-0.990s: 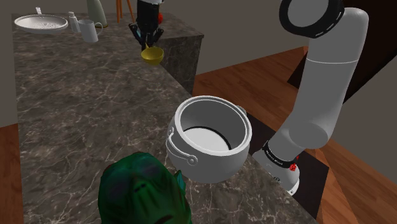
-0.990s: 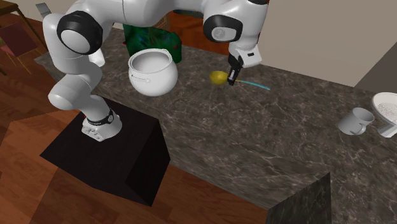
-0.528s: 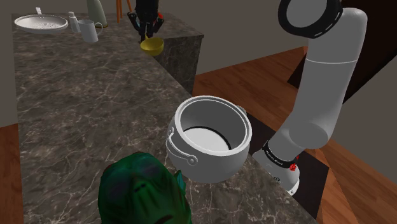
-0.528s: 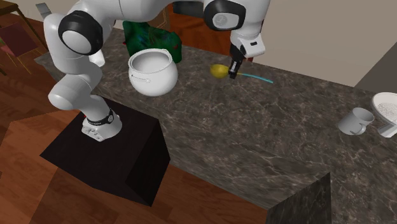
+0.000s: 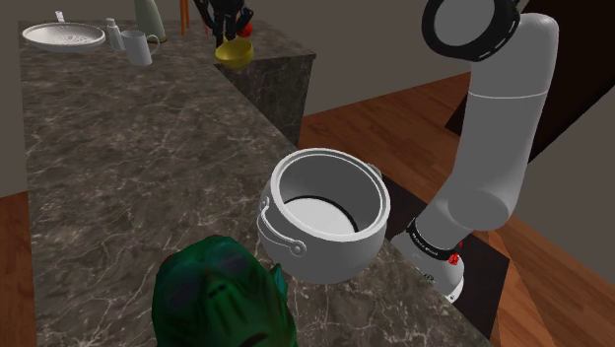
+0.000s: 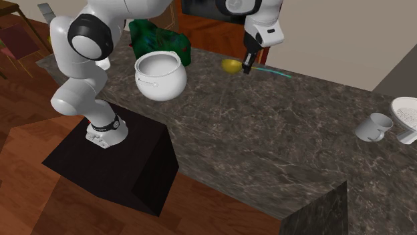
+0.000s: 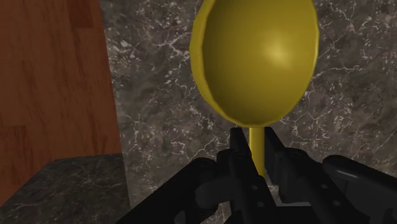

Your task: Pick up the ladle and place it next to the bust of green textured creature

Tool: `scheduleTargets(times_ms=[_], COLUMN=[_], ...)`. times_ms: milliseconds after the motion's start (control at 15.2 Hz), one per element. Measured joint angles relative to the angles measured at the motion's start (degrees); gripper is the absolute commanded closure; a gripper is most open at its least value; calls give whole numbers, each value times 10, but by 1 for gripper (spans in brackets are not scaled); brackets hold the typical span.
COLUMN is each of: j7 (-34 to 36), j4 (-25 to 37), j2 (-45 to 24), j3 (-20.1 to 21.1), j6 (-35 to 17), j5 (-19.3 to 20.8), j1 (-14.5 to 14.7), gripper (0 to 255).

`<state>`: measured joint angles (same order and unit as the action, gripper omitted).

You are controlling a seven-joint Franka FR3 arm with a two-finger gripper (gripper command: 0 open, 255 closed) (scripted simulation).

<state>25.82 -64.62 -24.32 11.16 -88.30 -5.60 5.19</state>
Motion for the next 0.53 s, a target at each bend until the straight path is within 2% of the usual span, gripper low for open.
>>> scheduleTargets(times_ms=[528], j7=[13], j4=[116], j2=[-34], j3=[1], j6=[81], j5=[6], j1=[8], gripper=[255])
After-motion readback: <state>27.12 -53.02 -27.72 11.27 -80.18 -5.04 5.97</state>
